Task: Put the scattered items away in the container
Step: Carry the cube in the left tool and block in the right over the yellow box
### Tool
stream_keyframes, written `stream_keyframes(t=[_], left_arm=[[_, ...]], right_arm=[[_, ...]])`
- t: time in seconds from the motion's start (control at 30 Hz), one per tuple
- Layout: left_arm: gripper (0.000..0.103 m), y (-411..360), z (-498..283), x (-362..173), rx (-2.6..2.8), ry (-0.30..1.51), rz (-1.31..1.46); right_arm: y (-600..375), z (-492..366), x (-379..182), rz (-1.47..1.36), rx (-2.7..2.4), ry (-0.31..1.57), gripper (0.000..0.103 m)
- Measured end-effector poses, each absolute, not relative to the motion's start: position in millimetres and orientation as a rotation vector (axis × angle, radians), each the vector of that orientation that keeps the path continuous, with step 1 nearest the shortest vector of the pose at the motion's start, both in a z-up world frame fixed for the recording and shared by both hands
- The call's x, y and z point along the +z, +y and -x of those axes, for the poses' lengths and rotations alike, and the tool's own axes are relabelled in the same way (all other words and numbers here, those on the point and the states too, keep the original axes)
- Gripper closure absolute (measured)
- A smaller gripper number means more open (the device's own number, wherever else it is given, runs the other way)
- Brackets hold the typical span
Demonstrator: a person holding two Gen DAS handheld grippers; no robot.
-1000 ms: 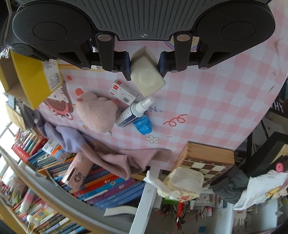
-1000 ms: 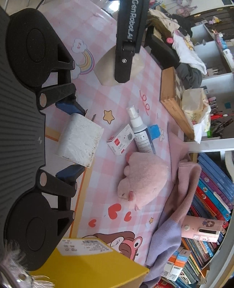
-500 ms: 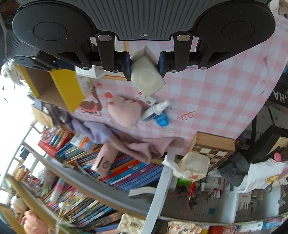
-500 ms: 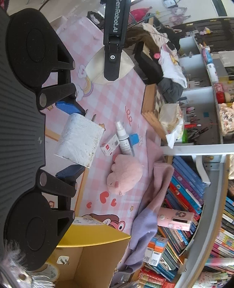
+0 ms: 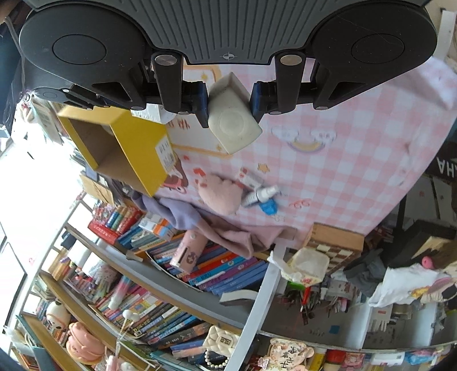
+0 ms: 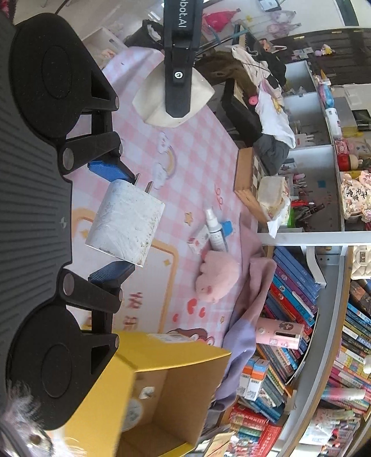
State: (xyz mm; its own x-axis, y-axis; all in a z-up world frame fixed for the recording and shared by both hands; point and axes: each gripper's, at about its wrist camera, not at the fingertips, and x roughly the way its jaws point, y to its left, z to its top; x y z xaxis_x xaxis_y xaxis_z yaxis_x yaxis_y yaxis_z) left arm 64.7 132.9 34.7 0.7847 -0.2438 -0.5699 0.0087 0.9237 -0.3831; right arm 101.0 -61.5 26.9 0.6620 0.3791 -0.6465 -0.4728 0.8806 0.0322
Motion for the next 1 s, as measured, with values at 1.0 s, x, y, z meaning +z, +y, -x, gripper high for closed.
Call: stream_keyframes(t=[1.0], left_arm=[[0.077, 71.6, -9.4, 30.0, -0.450, 0.704, 0.360]], right_arm=[[-139.2, 21.3, 30.4, 0.047, 0.179, 0.744, 0.045]])
